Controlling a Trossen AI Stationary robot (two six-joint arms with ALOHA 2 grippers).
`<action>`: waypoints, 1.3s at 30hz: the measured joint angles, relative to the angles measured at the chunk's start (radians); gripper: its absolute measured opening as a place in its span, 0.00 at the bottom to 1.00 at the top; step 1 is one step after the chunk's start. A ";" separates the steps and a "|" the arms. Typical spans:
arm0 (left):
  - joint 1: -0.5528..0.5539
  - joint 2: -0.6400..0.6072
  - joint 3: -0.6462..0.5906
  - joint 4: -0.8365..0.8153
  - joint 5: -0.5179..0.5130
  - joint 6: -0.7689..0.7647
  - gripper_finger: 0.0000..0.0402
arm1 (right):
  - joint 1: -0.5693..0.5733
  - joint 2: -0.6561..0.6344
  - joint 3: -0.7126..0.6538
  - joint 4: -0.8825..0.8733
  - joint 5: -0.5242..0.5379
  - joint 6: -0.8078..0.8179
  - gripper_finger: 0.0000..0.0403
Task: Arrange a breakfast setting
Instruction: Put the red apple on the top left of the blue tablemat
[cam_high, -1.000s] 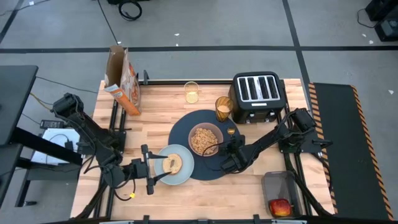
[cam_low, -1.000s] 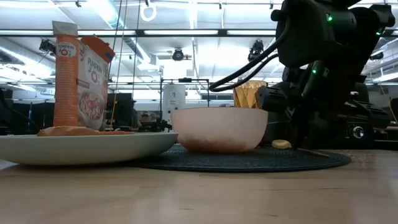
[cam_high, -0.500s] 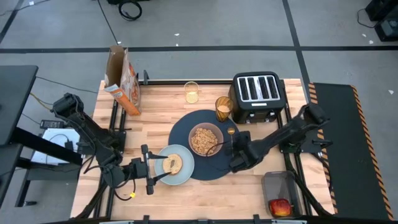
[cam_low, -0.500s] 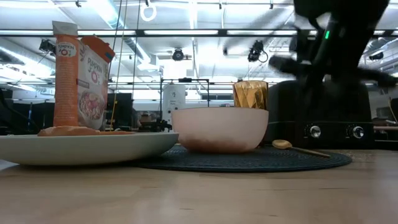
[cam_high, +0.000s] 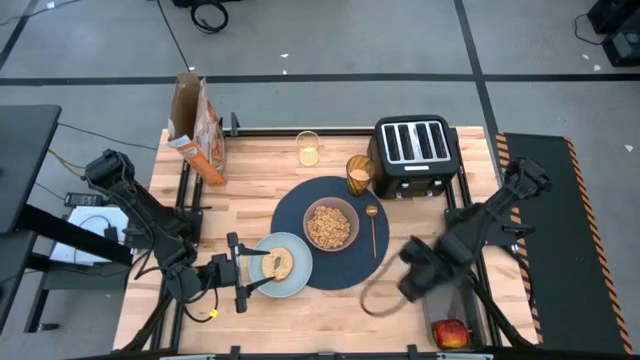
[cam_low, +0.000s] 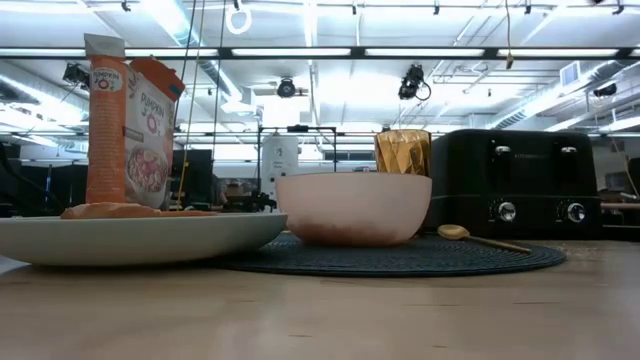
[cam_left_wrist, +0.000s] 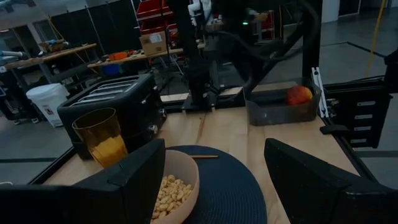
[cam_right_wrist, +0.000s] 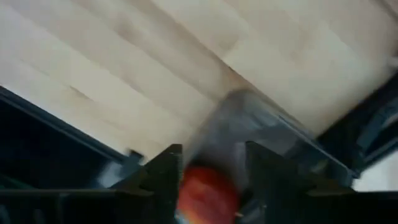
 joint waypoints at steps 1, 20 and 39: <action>0.000 0.000 0.000 -0.002 0.000 0.000 0.70 | 0.032 0.002 -0.010 -0.002 0.013 0.005 0.48; 0.003 0.000 0.000 -0.011 0.000 0.000 0.70 | 0.323 0.224 -0.027 0.113 -0.188 -0.417 0.97; 0.003 0.000 0.000 -0.012 0.000 0.000 0.70 | 0.340 0.358 -0.025 0.179 -0.249 -0.565 0.95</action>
